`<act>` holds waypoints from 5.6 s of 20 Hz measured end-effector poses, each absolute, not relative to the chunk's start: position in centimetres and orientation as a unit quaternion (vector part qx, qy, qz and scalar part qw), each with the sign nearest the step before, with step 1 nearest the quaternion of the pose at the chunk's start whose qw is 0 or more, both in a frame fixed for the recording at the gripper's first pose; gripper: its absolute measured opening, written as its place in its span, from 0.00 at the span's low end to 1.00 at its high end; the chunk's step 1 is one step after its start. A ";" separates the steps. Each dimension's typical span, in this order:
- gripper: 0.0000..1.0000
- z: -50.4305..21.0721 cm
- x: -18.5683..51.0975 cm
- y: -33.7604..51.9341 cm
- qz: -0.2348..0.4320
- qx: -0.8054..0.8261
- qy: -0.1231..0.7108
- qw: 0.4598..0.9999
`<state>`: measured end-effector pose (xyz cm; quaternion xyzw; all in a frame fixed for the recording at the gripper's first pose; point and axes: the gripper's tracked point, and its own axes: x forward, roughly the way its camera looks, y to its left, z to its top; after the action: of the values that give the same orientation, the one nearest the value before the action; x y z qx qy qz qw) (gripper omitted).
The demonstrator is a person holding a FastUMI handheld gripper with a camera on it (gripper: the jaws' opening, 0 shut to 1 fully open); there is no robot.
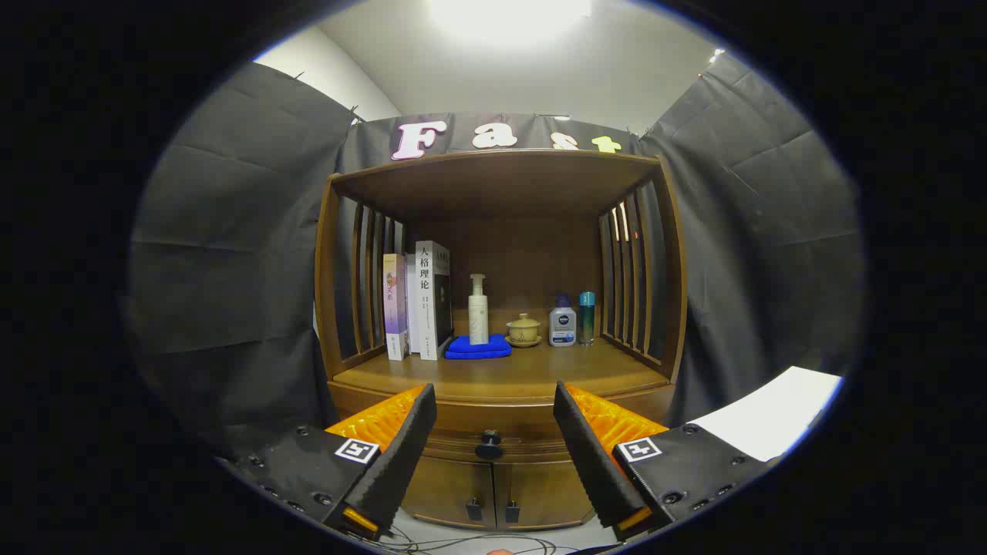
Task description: Pull open the drawer, take out the items inside it, and place them on the countertop above the cabinet.
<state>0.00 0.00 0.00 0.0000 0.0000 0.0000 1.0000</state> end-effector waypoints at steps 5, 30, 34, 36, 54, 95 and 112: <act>0.96 0.0 -0.1 0.4 0.004 -0.002 -0.001 1.000; 0.96 1.1 2.5 0.9 0.007 -0.003 -0.022 1.000; 0.96 -0.1 4.9 0.7 0.000 -0.005 -0.010 1.000; 0.96 -1.3 6.2 0.8 -0.002 -0.007 0.006 1.000; 0.97 -11.7 13.6 2.9 0.010 -0.024 0.091 0.996; 0.28 -19.6 10.0 1.0 -0.015 0.018 0.181 0.983; 0.28 -19.7 4.1 1.4 0.006 -0.009 0.176 0.984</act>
<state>4.15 1.37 -19.73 -0.0092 0.1762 0.0063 0.9843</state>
